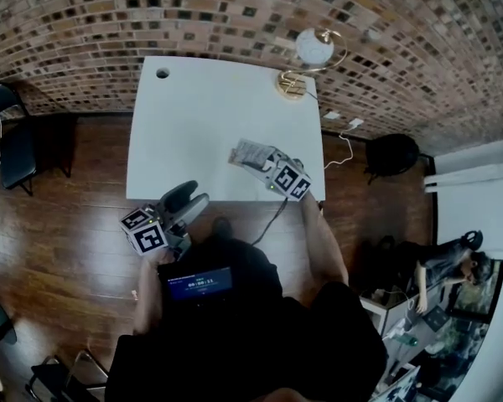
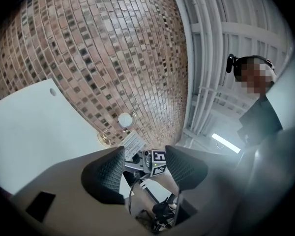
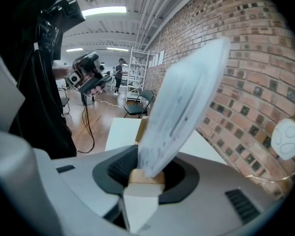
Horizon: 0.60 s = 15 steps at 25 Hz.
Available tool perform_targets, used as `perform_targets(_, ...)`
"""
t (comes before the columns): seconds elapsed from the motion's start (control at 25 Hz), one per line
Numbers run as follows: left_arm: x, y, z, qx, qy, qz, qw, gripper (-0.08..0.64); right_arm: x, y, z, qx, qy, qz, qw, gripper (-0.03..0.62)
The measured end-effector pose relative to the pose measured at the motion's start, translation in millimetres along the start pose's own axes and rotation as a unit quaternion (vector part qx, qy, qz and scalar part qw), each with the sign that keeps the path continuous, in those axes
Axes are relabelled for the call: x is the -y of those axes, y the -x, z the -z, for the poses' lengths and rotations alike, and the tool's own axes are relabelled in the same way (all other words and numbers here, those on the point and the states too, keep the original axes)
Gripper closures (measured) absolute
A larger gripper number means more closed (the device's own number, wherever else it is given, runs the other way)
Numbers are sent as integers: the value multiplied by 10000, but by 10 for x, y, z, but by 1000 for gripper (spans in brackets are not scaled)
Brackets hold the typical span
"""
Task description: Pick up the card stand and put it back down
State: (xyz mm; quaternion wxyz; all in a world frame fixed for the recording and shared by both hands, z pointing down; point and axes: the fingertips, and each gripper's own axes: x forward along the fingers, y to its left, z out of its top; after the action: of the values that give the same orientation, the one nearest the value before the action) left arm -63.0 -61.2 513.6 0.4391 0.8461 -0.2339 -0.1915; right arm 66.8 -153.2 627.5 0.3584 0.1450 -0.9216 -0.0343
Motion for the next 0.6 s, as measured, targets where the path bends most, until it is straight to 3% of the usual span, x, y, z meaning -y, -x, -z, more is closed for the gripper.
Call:
perform_targets(0.24,30,-145,230,-14,187,-367,9992,305,-94,-631,476,-140,285,-599,9977,457)
perform_targets(0.6,56,-96,360,232,267,-1007,9943,305,-186,-1423,741,93,453,-920,9947,457)
